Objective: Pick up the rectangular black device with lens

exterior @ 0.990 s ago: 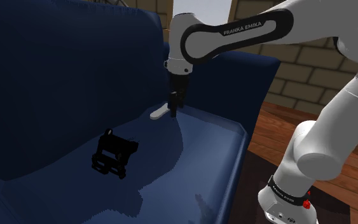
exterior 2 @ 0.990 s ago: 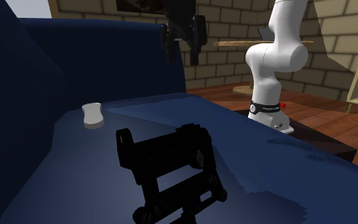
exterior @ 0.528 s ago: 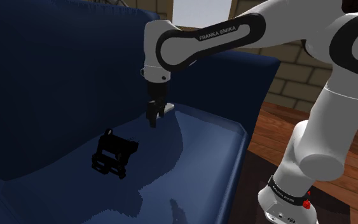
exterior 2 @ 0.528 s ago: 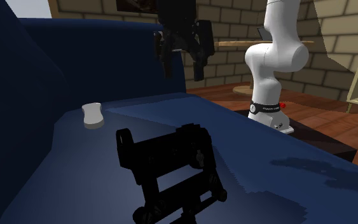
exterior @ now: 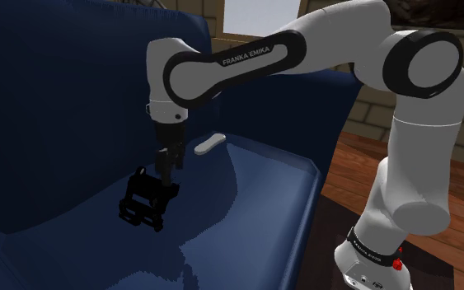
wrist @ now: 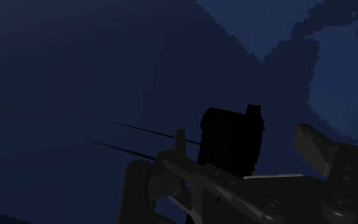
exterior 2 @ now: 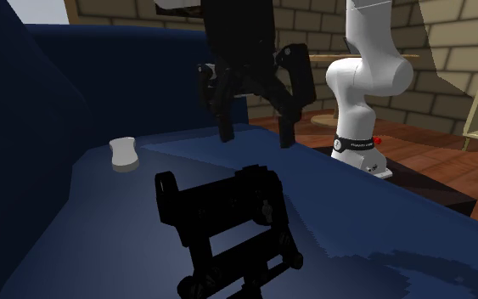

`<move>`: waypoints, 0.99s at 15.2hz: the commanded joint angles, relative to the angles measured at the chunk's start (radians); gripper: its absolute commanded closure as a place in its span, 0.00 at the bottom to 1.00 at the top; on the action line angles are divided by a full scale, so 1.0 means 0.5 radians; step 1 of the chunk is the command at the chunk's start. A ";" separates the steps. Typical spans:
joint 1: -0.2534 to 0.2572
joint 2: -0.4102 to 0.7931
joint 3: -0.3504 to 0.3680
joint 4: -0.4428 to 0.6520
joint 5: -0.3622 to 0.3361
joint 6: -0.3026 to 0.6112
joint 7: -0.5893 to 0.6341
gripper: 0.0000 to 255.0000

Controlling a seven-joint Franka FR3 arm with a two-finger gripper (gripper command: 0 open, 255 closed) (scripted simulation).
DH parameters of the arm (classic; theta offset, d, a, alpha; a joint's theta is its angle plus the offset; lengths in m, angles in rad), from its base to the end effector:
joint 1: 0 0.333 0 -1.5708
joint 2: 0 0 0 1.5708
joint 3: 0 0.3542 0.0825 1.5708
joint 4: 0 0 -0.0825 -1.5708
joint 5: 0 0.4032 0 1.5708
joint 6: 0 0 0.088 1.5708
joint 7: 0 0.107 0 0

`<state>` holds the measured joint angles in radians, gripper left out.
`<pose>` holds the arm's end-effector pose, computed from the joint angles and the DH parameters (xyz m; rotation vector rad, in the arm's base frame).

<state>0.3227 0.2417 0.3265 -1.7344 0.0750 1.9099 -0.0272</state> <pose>0.5220 0.3825 0.4696 -2.8603 -0.9522 0.1460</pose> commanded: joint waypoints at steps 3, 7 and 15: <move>0.028 0.087 0.013 0.021 -0.014 0.062 0.005 0.00; 0.031 0.121 0.010 -0.043 -0.022 0.158 0.000 0.00; 0.031 0.124 0.009 -0.054 -0.023 0.172 -0.001 1.00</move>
<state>0.3384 0.3026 0.3312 -1.7603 0.0638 1.9947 -0.0279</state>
